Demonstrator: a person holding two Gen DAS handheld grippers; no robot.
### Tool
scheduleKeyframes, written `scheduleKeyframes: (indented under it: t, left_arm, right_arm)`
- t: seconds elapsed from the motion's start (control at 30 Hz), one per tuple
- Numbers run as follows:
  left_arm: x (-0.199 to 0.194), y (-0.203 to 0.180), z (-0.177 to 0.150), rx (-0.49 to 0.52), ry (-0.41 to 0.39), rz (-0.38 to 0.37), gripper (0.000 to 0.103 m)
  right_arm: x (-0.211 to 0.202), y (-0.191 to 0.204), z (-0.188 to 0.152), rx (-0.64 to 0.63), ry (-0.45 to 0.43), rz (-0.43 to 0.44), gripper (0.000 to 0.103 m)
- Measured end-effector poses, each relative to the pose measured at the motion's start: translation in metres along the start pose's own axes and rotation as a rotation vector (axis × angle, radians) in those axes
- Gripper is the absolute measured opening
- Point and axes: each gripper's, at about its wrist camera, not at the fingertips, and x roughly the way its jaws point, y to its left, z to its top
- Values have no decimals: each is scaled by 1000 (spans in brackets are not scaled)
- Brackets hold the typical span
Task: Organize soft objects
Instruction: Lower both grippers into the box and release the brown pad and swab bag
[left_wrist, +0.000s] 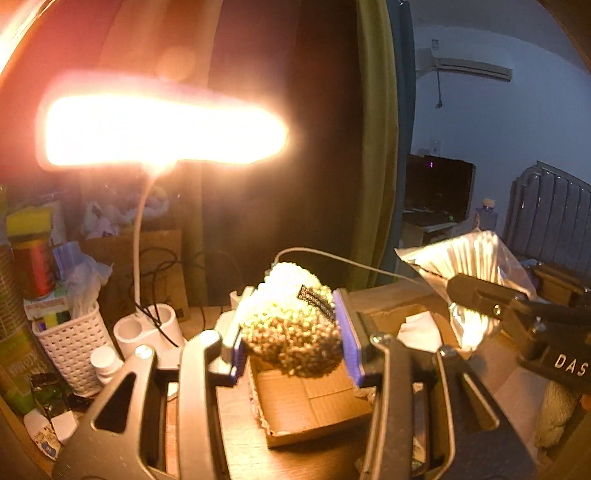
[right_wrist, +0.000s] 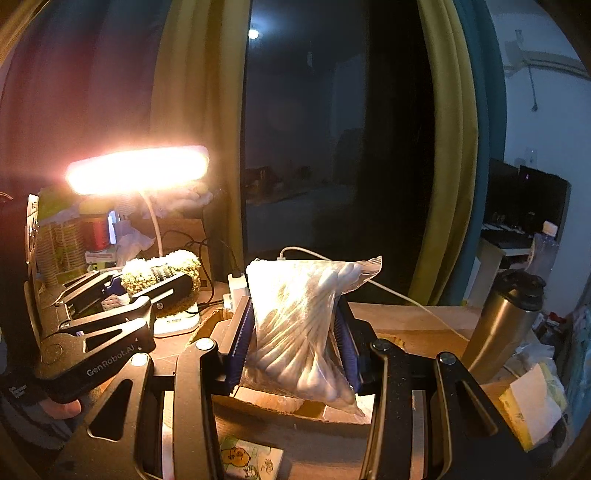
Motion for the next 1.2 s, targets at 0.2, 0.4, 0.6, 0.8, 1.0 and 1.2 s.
scheduleKeyframes:
  t: [0.2, 0.4, 0.6, 0.8, 1.0, 1.2]
  left_arm:
    - [22, 0, -10, 1, 43, 11, 42]
    - [39, 0, -17, -16, 86, -1, 42]
    - [64, 7, -30, -45, 198, -2, 46]
    - [69, 9, -33, -60, 231, 1, 57]
    - [60, 21, -34, -92, 223, 22, 67]
    - [52, 36, -34, -135, 215, 42, 67]
  right_arm:
    - [17, -4, -4, 12, 17, 27, 45]
    - [30, -10, -8, 32, 32, 50, 45]
    - [42, -11, -13, 36, 51, 67, 45]
    - [54, -12, -16, 48, 69, 76, 45]
    - [67, -9, -19, 55, 92, 86, 45]
    - [82, 6, -23, 40, 127, 117, 45]
